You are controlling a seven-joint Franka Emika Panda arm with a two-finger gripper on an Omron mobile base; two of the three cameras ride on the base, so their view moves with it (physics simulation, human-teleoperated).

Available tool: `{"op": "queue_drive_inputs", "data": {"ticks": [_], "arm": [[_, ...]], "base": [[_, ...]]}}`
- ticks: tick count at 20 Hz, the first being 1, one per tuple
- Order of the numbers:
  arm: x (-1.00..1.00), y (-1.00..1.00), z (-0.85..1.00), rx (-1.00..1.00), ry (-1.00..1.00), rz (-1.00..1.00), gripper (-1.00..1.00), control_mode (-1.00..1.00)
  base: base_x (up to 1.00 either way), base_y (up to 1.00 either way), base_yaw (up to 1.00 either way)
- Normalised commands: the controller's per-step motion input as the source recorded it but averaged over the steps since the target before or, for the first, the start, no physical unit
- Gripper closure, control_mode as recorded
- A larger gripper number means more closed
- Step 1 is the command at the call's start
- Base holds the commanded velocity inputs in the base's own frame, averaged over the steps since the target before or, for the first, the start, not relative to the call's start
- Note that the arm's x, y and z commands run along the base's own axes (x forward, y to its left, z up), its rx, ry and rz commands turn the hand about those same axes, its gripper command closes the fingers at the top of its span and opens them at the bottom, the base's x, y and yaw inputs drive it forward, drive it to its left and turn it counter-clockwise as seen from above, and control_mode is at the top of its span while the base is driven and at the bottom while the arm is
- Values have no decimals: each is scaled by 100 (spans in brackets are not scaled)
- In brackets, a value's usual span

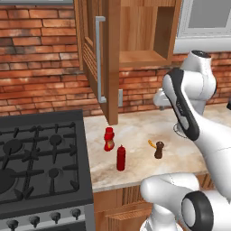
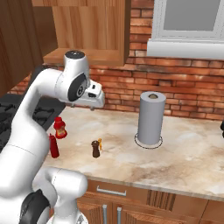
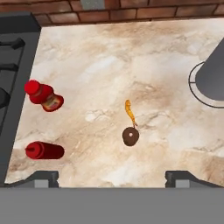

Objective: There are various items on the counter. Only move the condiments/shakers into the cabinet.

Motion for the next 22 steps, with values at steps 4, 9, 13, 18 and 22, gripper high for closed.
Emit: {"op": "queue_drive_inputs", "data": {"ticks": [4,9,13,18,22], "arm": [[-22,-64,0,17,0,6,-100,-100],[-10,-53,-6,17,0,8,-100,-100],[-4,-43,-16,14,-4,13,-100,-100],[0,-27,-26,12,-14,16,-100,-100],[0,-18,-39,11,-31,21,-100,-100]], "base": [[0,0,0],[0,0,0],[0,0,0],[0,0,0],[0,0,0]]}}
